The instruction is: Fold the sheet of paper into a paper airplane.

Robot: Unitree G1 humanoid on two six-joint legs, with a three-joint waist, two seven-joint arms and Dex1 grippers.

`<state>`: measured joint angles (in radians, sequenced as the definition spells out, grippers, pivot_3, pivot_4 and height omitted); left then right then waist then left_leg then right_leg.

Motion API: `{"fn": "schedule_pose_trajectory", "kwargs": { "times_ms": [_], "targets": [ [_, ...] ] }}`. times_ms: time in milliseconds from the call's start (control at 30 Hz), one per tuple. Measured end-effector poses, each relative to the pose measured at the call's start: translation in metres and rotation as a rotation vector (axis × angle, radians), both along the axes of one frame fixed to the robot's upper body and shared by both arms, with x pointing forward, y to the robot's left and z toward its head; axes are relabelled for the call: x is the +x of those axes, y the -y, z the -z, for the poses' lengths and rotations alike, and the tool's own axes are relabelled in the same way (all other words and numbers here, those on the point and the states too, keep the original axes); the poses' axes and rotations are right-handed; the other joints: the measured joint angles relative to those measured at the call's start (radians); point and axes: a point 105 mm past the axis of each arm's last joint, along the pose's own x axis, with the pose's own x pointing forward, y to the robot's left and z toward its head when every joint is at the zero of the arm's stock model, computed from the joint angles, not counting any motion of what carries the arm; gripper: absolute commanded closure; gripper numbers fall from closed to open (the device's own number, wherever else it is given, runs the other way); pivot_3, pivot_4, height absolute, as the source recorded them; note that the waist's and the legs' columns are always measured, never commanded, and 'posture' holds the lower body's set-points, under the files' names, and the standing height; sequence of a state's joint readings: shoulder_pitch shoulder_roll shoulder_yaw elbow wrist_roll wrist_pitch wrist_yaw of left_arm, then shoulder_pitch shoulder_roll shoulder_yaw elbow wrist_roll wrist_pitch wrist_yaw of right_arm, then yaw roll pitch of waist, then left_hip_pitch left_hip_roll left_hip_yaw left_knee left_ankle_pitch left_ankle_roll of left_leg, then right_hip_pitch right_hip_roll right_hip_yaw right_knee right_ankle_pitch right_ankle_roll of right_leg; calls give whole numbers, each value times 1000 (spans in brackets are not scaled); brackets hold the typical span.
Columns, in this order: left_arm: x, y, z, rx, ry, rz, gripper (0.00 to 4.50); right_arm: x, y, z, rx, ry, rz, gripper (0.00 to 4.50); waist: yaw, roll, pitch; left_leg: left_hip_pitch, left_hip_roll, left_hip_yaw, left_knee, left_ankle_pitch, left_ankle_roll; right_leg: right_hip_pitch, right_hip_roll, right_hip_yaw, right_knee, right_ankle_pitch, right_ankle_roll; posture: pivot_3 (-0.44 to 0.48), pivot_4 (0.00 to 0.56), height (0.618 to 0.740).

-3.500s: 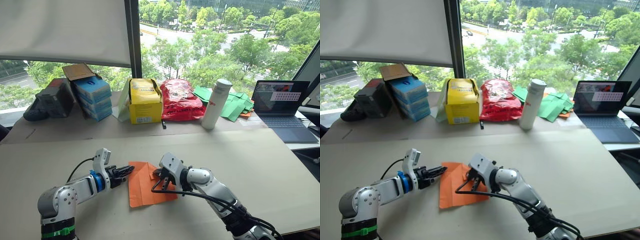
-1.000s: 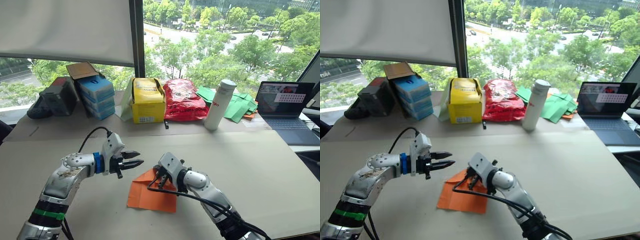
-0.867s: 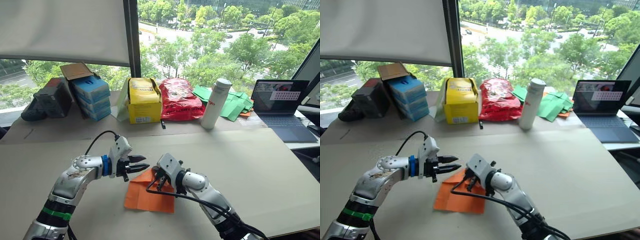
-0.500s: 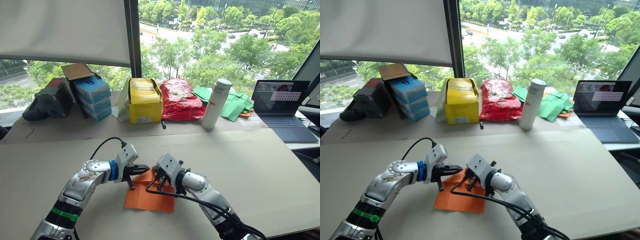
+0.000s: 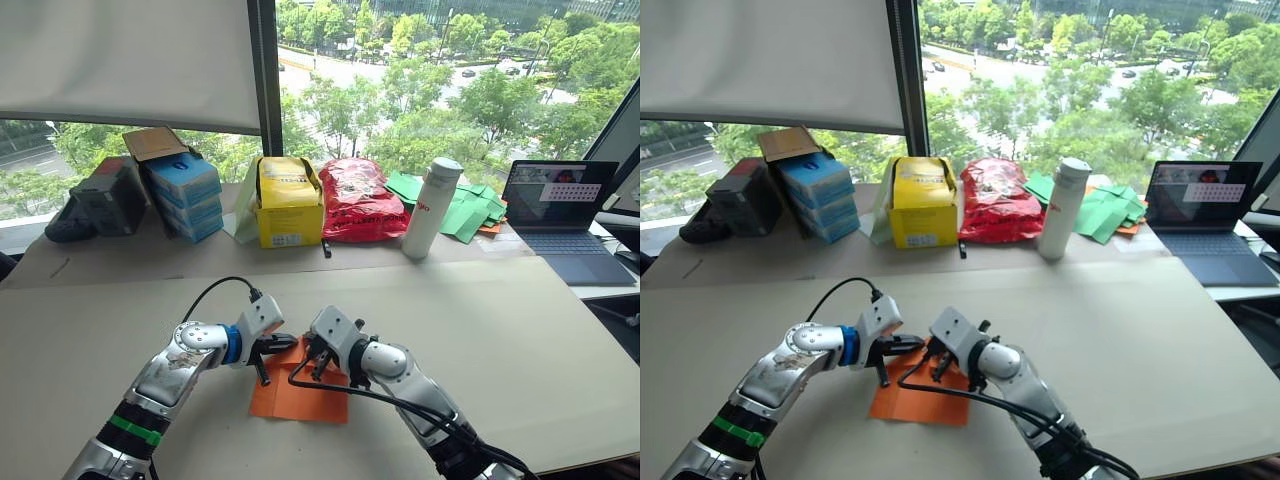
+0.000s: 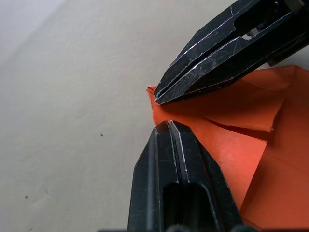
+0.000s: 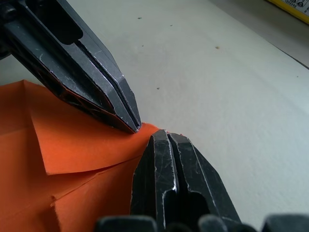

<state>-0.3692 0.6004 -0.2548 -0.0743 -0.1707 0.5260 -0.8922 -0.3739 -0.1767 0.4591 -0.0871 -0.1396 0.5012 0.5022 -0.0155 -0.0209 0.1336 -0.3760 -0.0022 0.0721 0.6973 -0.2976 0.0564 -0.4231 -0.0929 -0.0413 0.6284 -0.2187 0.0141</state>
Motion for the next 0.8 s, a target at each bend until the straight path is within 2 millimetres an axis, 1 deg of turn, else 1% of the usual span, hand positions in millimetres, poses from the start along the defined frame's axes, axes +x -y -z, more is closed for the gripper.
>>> {"fn": "schedule_pose_trajectory", "kwargs": {
  "times_ms": [400, 800],
  "targets": [
    [-18, -16, 5, 30, -6, -17, 4473, 1, -2, 2, -10, -10, 1, 4500, -5, 0, 0, 4, 1, 0, -3, 0, 0, 1, -3, 1, 1, -1, -1, 0, 150, 740],
    [-36, -48, 6, 82, -25, -63, 4473, 2, -5, 2, -19, -14, -18, 4500, -13, 1, 0, 6, 1, 0, -5, -1, 0, 1, -9, 1, 1, -1, -3, 0, 150, 740]
  ]
}}
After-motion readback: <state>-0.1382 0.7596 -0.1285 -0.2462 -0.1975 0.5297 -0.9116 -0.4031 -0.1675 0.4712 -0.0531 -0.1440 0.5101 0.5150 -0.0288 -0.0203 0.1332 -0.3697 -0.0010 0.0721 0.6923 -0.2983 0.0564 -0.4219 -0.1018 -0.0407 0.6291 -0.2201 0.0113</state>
